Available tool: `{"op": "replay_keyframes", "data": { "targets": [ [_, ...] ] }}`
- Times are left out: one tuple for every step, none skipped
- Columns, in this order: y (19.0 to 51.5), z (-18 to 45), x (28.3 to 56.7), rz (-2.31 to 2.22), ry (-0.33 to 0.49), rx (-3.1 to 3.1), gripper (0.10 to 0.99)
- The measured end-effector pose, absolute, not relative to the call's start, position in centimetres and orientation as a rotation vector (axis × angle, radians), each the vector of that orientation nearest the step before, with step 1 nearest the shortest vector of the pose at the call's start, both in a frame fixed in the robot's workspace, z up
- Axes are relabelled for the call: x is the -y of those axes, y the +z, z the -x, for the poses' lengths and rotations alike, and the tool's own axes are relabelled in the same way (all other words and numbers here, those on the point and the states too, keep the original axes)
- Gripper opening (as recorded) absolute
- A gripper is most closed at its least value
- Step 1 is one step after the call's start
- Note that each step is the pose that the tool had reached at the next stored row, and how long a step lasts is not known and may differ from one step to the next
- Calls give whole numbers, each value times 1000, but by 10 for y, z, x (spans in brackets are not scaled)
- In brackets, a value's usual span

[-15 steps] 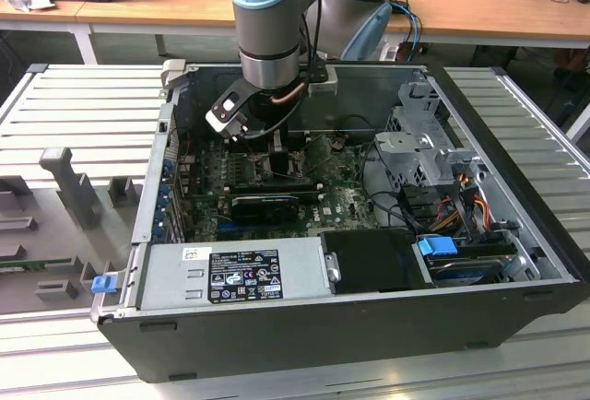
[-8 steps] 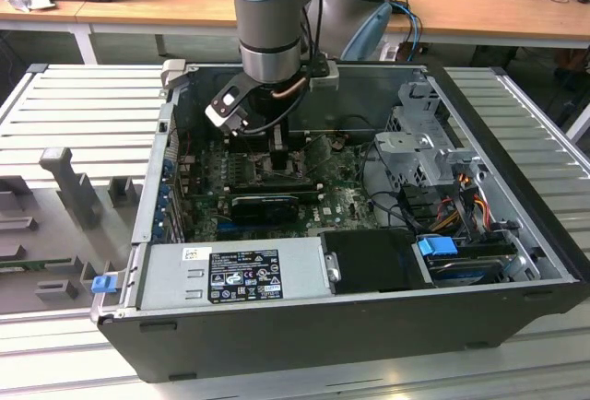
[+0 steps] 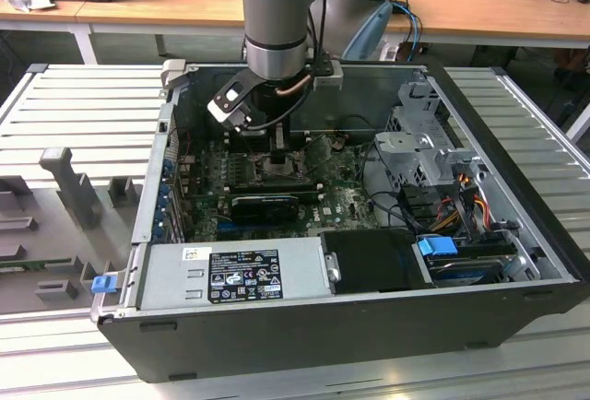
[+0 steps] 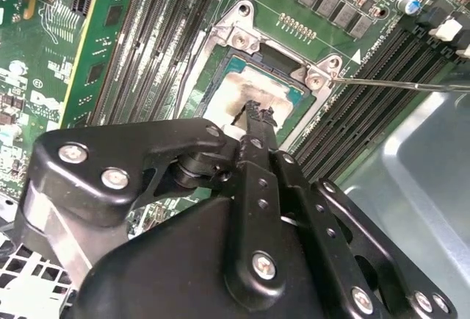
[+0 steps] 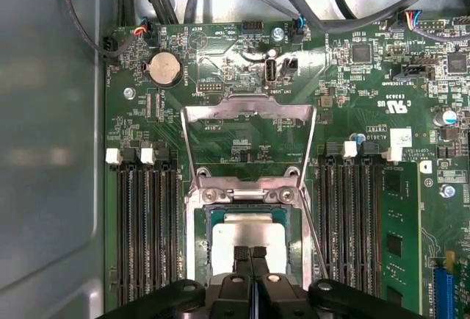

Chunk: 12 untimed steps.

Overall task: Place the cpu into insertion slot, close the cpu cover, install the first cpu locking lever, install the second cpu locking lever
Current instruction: 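Place the cpu into insertion slot, then close the cpu cover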

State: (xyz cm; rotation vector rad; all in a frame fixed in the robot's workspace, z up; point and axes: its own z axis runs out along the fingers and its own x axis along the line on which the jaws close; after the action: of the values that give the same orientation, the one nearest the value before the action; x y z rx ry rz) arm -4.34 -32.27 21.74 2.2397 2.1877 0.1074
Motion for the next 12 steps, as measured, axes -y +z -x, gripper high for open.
{"op": "replay_keyframes", "data": {
  "targets": [
    [218, 43, 323, -2240, 107, -2188, 106],
    [218, 43, 323, -2240, 106, -2188, 106],
    [221, 43, 323, -2240, 106, -2189, 106],
    [225, 43, 323, -2241, 105, -2189, 106],
    [228, 43, 323, -2241, 106, -2189, 106],
    [228, 43, 323, -2243, 108, -2191, 106],
    [228, 39, 323, -2246, 105, -2191, 106],
    [228, 35, 323, -2248, 104, -2191, 106],
    [228, 34, 323, -2248, 104, -2191, 106],
    [228, 34, 323, -2248, 104, -2191, 106],
    [228, 33, 323, -2248, 104, -2191, 106],
    [228, 33, 323, -2248, 104, -2191, 106]
  ]
}}
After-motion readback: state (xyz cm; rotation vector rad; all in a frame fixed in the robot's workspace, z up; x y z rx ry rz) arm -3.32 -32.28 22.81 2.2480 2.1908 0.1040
